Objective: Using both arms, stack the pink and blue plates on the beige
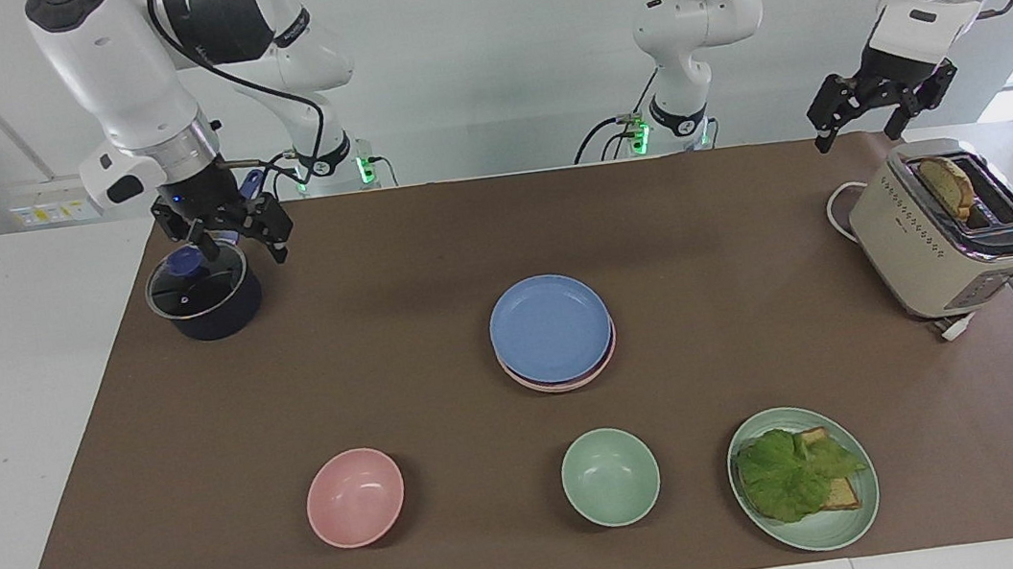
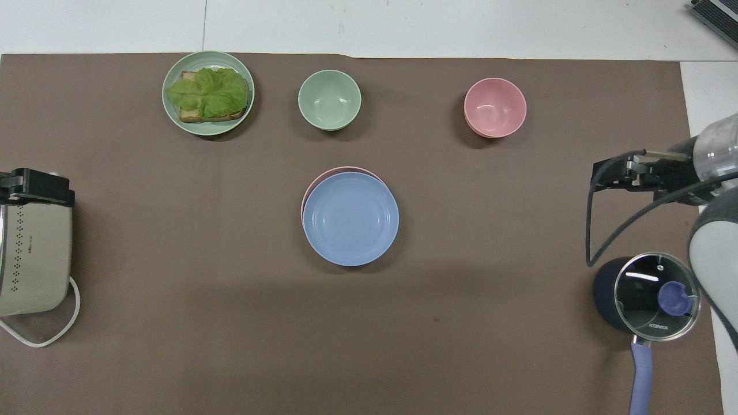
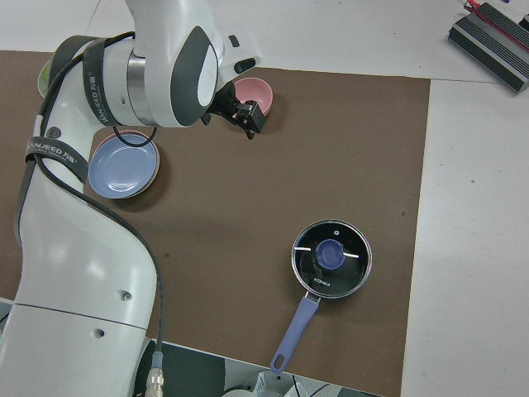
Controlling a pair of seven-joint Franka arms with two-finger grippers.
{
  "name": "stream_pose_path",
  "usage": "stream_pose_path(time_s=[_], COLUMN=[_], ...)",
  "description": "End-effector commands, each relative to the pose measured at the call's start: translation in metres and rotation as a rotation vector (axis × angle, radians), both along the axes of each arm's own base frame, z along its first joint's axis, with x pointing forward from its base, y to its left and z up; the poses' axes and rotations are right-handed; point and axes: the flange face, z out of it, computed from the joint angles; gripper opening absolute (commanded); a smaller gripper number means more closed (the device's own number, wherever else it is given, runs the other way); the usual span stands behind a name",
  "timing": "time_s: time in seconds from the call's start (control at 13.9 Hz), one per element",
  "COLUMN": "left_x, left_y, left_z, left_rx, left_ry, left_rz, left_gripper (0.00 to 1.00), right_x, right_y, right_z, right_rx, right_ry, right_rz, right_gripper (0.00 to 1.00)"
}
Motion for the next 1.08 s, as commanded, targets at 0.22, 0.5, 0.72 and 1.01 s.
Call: stream_pose_path(time_s=[0.22,0.5,0.72,1.01], left_x=[-0.003,-0.003,-0.003,-0.003], left_y=[0.002,0.002,0.003,0.003], left_z=[0.005,0.005,0.005,0.005], left_rx=[0.0,0.0,0.0,0.0], left_ry=[0.004,0.004,0.004,0.004], left_rz=[0.0,0.0,0.002,0.002], left_gripper=[1.0,1.0,1.0,1.0], right_x=[-0.008,-0.01,-0.015,-0.018], right_y=[-0.011,-0.015,-0.015,-0.021], right_z=[0.044,0.044,0.049,0.051], right_rx=[-0.07,-0.047,-0.041,-0.014], right_ry=[0.04,0.048,0.046,0.039], right_rz=[0.023,0.021,0.033,0.09], right_gripper=[1.0,1.0,1.0,1.0])
